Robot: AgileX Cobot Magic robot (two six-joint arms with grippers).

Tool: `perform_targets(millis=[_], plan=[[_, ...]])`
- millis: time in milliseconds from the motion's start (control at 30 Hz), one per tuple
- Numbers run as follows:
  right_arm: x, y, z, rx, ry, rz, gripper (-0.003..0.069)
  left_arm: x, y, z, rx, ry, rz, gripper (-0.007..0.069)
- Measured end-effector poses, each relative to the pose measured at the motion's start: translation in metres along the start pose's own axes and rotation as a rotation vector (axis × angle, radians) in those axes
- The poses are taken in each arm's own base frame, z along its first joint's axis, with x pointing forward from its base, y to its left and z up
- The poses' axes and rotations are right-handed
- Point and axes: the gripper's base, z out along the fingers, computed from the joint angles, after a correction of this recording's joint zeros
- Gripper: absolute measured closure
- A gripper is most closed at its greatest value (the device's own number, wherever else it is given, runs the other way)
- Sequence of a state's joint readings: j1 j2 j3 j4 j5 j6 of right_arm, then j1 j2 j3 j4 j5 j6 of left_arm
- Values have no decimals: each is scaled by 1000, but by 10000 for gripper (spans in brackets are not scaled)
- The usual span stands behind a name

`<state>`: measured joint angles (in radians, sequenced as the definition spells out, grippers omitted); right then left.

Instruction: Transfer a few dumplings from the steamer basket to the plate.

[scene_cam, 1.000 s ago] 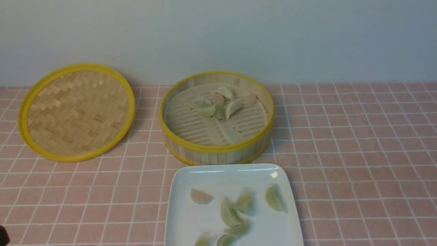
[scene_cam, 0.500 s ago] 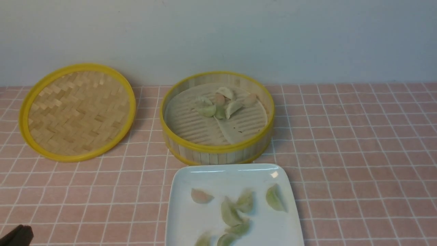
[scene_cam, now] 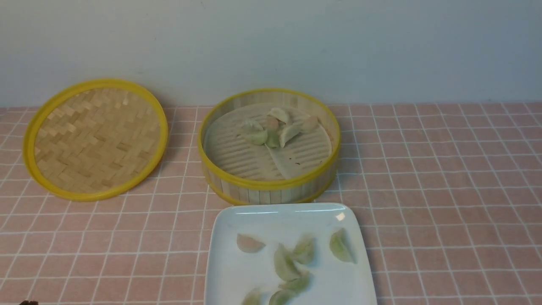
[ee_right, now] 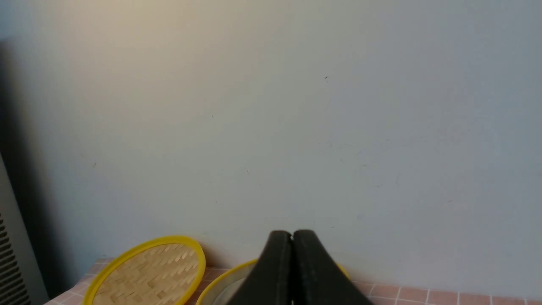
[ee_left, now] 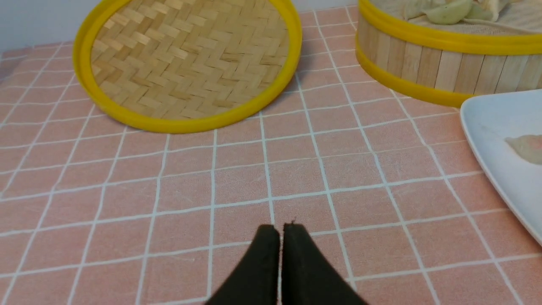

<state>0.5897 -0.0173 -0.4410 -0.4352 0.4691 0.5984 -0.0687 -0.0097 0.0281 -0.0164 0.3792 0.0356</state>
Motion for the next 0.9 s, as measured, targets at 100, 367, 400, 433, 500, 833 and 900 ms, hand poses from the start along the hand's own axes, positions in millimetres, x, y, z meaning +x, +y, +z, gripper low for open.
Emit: perform_targets(millis=[100, 367, 400, 433, 500, 833, 900], plan=[[0, 0, 0, 0, 0, -1, 673, 0, 0, 0, 0, 0, 0, 631], [0, 0, 0, 1, 0, -2, 673, 0, 0, 0, -1, 0, 0, 631], [0, 0, 0, 1, 0, -2, 673, 0, 0, 0, -1, 0, 0, 631], [0, 0, 0, 1, 0, -2, 673, 0, 0, 0, -1, 0, 0, 631], [0, 0, 0, 1, 0, -2, 673, 0, 0, 0, -1, 0, 0, 631], [0, 6, 0, -66, -4, -34, 673, 0, 0, 0, -1, 0, 0, 631], [-1, 10, 0, -104, -9, -47, 673, 0, 0, 0, -1, 0, 0, 631]])
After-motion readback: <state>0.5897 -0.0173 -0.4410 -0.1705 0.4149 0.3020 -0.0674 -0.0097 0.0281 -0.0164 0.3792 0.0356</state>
